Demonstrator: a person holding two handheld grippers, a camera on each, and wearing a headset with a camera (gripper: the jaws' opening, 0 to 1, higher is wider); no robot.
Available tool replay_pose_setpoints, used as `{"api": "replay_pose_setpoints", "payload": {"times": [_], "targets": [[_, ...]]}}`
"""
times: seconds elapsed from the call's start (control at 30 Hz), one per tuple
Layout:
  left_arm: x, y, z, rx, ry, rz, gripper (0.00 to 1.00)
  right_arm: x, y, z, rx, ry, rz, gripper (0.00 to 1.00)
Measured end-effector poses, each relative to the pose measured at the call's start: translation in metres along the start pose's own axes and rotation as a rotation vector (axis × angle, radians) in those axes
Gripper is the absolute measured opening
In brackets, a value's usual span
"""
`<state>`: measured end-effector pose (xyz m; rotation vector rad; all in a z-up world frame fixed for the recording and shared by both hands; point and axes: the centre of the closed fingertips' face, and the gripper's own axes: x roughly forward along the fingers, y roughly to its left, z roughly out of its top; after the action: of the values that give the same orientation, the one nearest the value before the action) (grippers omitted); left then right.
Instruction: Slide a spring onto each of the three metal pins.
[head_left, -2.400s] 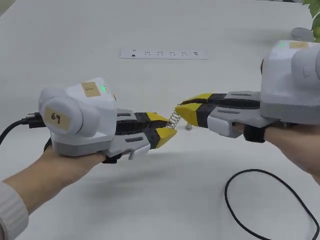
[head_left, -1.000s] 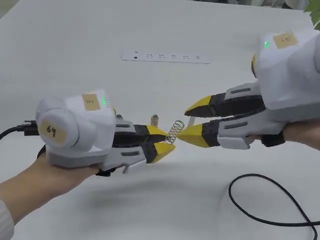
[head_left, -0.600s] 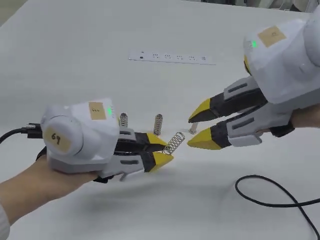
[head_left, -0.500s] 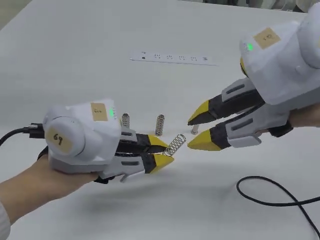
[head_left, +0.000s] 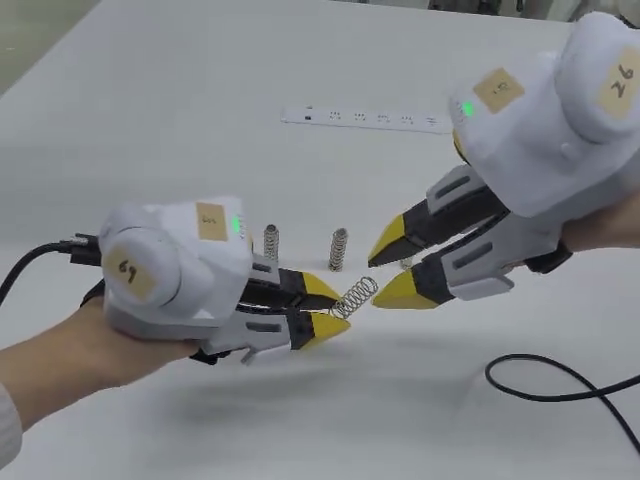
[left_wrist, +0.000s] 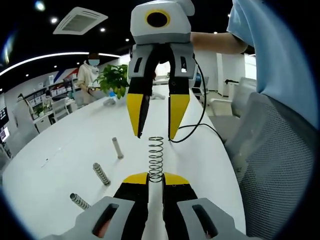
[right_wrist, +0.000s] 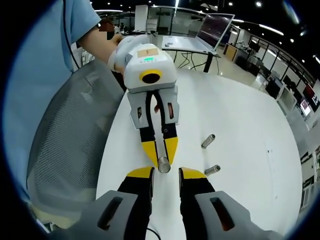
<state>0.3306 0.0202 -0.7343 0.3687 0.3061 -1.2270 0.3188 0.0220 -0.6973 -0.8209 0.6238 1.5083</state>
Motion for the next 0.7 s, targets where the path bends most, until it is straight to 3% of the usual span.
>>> {"api": "replay_pose_setpoints", "payload": {"times": [0.7], "targets": [[0.000, -0.007, 0.002, 0.014, 0.016, -0.023, 0.02, 0.024, 0.008, -0.003, -0.068, 0.058, 0.084, 0.13]]}}
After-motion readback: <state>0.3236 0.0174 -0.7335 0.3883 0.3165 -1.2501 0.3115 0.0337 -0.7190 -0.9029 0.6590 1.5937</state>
